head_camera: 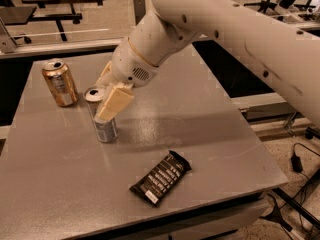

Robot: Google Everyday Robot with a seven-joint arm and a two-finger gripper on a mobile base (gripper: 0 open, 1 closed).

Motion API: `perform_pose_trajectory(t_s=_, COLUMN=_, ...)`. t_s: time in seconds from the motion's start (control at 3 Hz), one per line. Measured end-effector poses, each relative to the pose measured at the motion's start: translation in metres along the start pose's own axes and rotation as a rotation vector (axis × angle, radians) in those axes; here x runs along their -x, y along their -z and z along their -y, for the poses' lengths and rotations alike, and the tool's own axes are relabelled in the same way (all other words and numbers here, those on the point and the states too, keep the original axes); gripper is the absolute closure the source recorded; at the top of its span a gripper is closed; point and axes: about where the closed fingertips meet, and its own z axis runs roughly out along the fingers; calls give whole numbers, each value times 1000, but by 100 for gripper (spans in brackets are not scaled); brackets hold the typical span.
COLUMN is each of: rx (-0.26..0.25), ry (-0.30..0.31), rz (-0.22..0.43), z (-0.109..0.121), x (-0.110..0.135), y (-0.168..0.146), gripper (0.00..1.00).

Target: Move redbull can near rxbar chocolate

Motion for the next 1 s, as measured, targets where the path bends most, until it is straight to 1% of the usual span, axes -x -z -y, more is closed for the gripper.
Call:
perform_pose_trajectory(t_s=0.33, rx=8, ry=6, rz=19, z=-5, x=2, y=9, gripper=64)
perform_pose_trajectory(t_s=0.67, rx=7, ry=8, rz=33, z=-12, x=2, y=26, gripper=87)
perform_pose_trajectory(t_s=1.0, rx=-2, ry=-6, rz=30, z=-29, x=-7, y=53, gripper=100)
